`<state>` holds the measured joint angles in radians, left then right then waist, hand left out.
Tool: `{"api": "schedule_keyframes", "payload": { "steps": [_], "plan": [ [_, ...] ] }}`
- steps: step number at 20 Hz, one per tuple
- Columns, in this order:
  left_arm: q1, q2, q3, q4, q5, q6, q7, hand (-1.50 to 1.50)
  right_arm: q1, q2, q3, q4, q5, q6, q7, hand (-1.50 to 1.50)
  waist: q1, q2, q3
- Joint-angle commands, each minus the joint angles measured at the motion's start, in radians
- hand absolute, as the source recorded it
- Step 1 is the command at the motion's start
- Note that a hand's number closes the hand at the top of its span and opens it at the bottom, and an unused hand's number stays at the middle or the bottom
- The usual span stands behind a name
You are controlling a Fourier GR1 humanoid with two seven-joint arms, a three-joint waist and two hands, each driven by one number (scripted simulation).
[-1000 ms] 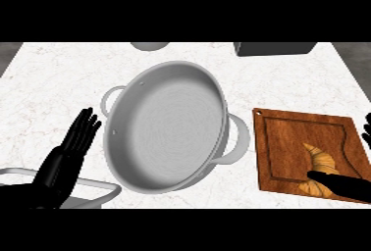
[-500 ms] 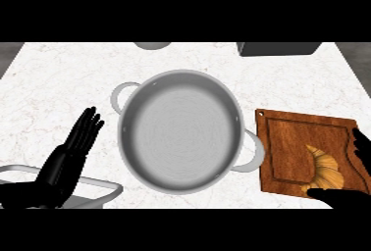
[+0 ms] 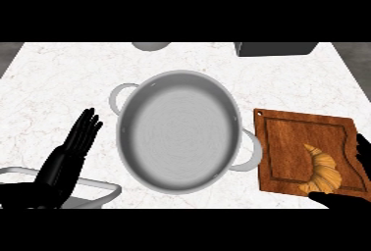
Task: Pick the croissant from the cutting board and place it in the pot
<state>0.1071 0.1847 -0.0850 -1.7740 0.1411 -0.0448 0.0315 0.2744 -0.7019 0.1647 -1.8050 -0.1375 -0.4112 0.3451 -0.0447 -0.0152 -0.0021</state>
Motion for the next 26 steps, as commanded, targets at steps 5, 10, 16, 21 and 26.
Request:
{"api": "schedule_keyframes", "payload": {
  "steps": [5,10,16,21,26],
  "plan": [
    [-0.028,0.024,-0.053,0.184,-0.061,-0.013,0.134,0.00,0.003,0.121,-0.039,0.030,-0.112,0.044,-0.179,-1.50,-0.006,0.025,0.005],
    [-0.046,0.027,-0.057,0.191,-0.057,-0.027,0.129,0.00,-0.016,0.167,-0.088,0.109,-0.214,0.116,-0.248,-1.50,0.000,0.029,0.006],
    [-0.004,0.023,-0.075,0.149,-0.077,-0.015,0.143,0.00,-0.011,0.234,-0.101,0.232,-0.253,0.169,-0.350,-1.50,0.017,0.025,0.006],
    [-0.048,0.016,-0.056,0.209,-0.061,-0.021,0.120,0.00,-0.041,0.266,-0.071,0.354,-0.211,0.212,-0.449,1.50,0.014,0.032,0.006],
    [-0.032,0.026,-0.069,0.173,-0.057,-0.028,0.142,0.00,-0.062,0.272,-0.061,0.426,-0.168,0.228,-0.530,1.50,0.023,0.029,0.006]
  ]
}}
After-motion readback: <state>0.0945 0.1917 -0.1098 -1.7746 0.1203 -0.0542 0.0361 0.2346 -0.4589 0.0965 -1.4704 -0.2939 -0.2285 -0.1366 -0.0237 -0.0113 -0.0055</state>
